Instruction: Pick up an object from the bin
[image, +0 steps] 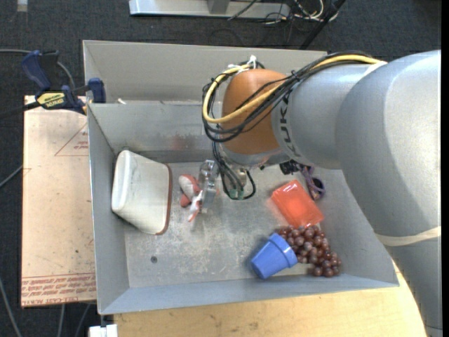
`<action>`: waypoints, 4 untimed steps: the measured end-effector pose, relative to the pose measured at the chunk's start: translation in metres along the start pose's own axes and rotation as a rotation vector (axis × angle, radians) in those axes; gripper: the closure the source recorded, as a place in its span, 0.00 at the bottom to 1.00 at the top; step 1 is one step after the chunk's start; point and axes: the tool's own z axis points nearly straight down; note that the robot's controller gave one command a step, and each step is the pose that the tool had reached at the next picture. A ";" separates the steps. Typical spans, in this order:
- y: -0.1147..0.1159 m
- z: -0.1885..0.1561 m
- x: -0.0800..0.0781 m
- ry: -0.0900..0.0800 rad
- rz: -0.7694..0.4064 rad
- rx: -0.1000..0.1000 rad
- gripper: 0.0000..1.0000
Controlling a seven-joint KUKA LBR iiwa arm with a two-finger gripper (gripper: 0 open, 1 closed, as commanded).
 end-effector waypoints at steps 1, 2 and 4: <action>0.000 0.000 0.000 0.000 0.000 0.000 1.00; 0.000 -0.101 -0.011 -0.003 -0.030 -0.002 1.00; 0.000 -0.286 -0.018 -0.016 0.026 -0.006 1.00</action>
Offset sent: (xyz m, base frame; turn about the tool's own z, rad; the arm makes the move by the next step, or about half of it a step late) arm 0.0085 -0.0035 0.1006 -0.0302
